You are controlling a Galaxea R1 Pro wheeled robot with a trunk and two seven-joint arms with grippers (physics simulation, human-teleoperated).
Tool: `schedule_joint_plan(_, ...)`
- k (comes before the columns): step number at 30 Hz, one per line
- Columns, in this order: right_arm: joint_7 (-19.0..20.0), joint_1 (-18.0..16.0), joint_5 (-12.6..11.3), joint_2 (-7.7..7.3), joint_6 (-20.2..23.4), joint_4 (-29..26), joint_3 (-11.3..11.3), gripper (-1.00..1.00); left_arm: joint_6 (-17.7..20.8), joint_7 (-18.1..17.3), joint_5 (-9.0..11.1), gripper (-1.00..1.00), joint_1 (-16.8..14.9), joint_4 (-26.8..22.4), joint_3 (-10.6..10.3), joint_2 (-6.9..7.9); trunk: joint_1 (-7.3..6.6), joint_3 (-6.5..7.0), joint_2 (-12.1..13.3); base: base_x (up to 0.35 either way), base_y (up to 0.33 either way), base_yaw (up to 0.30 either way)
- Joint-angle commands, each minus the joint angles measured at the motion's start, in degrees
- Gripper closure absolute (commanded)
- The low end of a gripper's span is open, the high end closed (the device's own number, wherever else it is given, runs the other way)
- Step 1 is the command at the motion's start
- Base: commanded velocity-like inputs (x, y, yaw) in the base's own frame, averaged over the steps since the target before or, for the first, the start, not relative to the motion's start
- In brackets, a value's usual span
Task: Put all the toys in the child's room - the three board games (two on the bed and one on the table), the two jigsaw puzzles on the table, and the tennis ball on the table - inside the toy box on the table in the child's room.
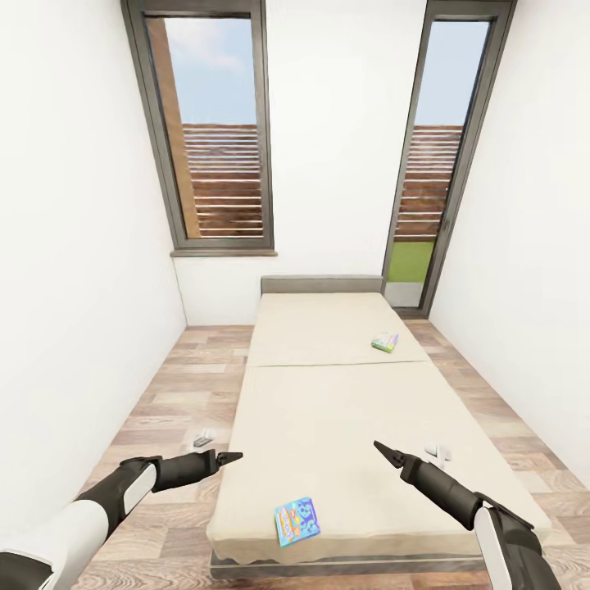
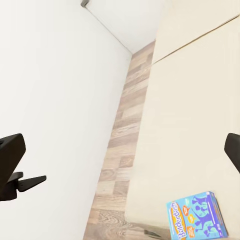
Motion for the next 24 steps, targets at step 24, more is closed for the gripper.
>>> schedule_joint_plan(24, 0.09, -0.06, -0.22, 0.11, 0.41, -0.01, -0.13, -1.00, 17.71, 0.28, 3.96, -1.00, -0.73, -0.56, 3.82, 1.93, 3.32, -2.80, -6.12, 0.000, 0.000, 0.000)
